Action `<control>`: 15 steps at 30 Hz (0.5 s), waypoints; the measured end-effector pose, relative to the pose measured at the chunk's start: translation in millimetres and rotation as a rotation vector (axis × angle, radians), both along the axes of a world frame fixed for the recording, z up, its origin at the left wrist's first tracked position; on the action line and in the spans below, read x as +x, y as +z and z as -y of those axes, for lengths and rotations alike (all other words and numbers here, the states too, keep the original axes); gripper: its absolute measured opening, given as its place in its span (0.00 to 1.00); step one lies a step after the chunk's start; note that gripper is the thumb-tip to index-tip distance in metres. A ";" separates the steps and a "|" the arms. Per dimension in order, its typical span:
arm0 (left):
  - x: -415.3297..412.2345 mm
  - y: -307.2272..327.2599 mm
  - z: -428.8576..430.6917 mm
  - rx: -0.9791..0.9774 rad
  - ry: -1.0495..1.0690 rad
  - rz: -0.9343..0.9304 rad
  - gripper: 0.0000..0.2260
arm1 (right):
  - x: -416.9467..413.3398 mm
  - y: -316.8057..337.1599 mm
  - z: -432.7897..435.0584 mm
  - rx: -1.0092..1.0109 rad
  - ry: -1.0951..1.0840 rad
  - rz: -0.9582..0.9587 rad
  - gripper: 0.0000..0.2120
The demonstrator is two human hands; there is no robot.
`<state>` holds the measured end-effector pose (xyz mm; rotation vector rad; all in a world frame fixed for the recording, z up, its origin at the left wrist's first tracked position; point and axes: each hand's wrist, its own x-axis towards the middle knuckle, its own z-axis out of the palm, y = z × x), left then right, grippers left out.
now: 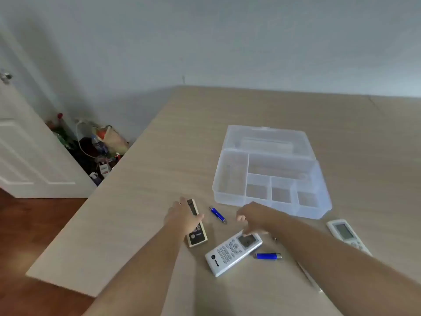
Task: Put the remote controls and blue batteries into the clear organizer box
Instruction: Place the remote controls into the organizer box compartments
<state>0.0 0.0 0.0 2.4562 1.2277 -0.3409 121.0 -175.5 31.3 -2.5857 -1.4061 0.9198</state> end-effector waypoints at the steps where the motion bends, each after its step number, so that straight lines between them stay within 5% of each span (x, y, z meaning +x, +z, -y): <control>1: 1.6 -4.8 2.1 -0.022 0.029 0.006 0.42 | -0.1 -5.1 0.1 -0.060 0.015 0.007 0.22; 7: 10.6 -25.2 13.7 -0.015 0.136 0.000 0.47 | 1.5 -28.0 -1.2 -0.191 0.144 0.100 0.30; 15: 20.4 -26.4 7.2 -0.093 0.267 -0.007 0.45 | 5.6 -31.6 -2.4 -0.221 0.180 0.094 0.27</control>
